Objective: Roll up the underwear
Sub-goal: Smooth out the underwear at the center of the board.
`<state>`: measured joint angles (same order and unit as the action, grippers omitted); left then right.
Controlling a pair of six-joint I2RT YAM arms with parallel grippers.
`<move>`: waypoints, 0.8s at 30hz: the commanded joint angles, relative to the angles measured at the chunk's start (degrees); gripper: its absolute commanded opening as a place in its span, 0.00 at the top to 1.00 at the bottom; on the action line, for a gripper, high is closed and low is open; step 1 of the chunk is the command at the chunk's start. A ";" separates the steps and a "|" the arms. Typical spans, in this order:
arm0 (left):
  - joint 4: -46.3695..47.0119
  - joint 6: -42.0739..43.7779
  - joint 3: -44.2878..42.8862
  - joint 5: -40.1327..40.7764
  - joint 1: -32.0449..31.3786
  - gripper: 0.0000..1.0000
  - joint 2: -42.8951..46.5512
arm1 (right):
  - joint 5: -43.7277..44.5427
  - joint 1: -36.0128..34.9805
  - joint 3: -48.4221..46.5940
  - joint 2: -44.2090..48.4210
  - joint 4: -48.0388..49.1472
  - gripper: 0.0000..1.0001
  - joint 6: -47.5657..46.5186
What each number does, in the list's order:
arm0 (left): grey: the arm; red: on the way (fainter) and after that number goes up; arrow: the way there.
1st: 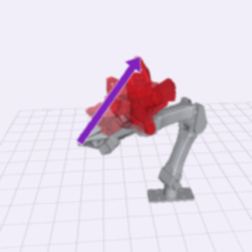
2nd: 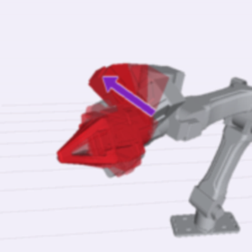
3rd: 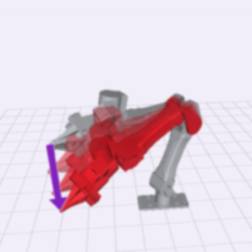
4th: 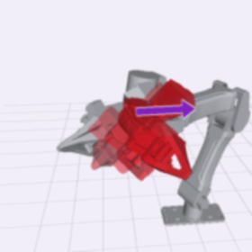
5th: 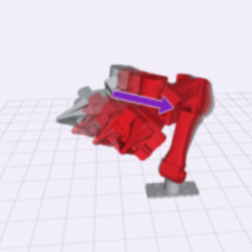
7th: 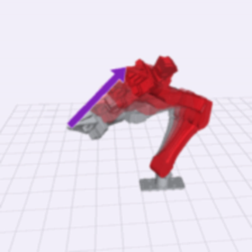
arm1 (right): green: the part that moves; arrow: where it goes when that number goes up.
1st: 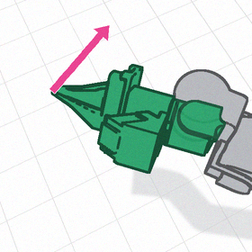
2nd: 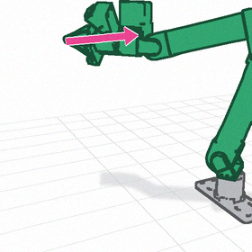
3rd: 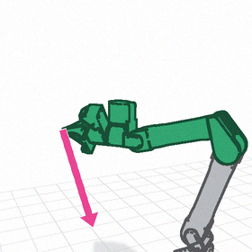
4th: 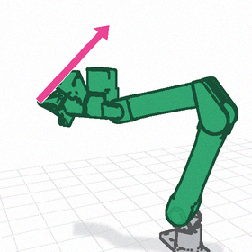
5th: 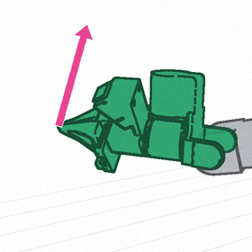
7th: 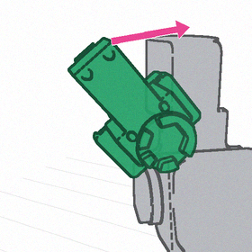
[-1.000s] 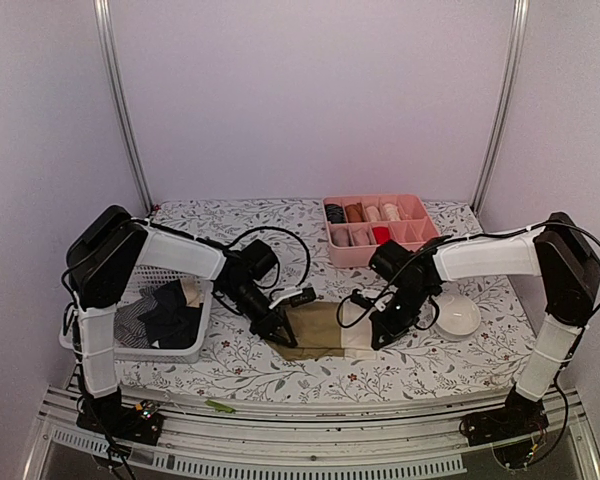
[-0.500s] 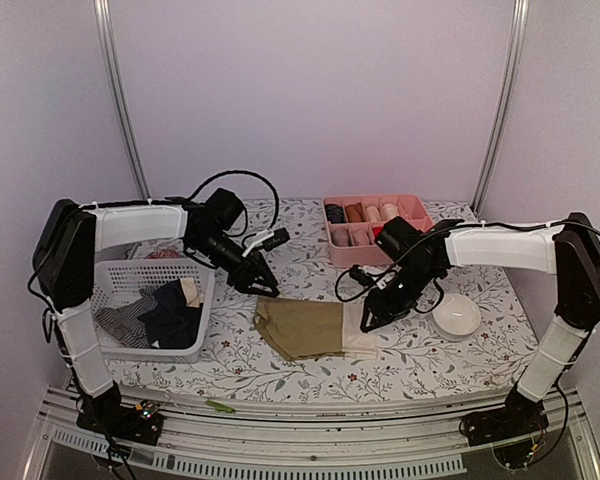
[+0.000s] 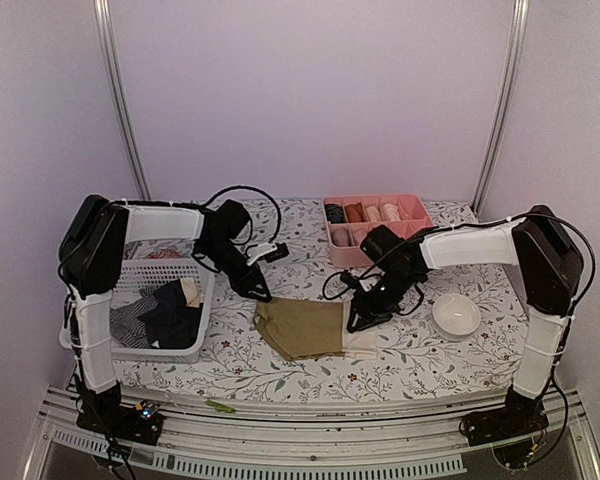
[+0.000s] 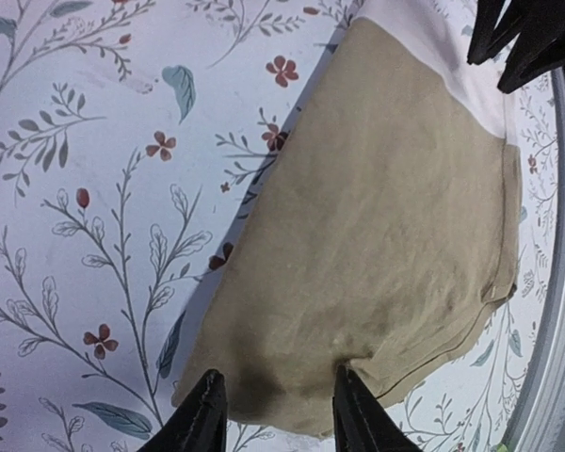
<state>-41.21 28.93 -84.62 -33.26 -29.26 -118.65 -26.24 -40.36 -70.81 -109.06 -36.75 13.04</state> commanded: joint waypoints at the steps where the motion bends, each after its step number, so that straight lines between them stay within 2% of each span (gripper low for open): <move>1: -1.82 2.25 1.82 8.08 -0.57 0.62 -0.32 | -1.82 -0.85 3.27 -1.25 2.35 0.73 0.88; 7: -0.74 5.55 5.44 19.84 -0.98 0.64 0.62 | -1.16 -1.39 7.02 0.31 1.86 0.76 0.26; 13: 2.82 10.47 11.12 24.74 -1.24 0.64 6.55 | 0.49 -3.85 6.29 2.90 -0.40 0.80 -1.43; 15: 3.23 10.93 11.59 23.63 -1.16 0.64 9.76 | 0.51 -3.96 5.49 4.77 -0.51 0.80 -1.77; 19: 3.33 10.27 9.53 16.32 -1.64 0.62 14.13 | 2.93 -3.81 3.39 7.95 0.66 0.80 -1.27; 24: 6.21 8.09 5.76 14.66 -6.33 0.61 11.16 | 3.76 -2.61 2.05 5.39 3.49 0.80 1.50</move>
<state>-37.82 38.00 -75.50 -15.49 -31.59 -105.78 -24.38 -43.90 -66.92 -102.61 -35.62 12.71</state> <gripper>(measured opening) 0.386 0.201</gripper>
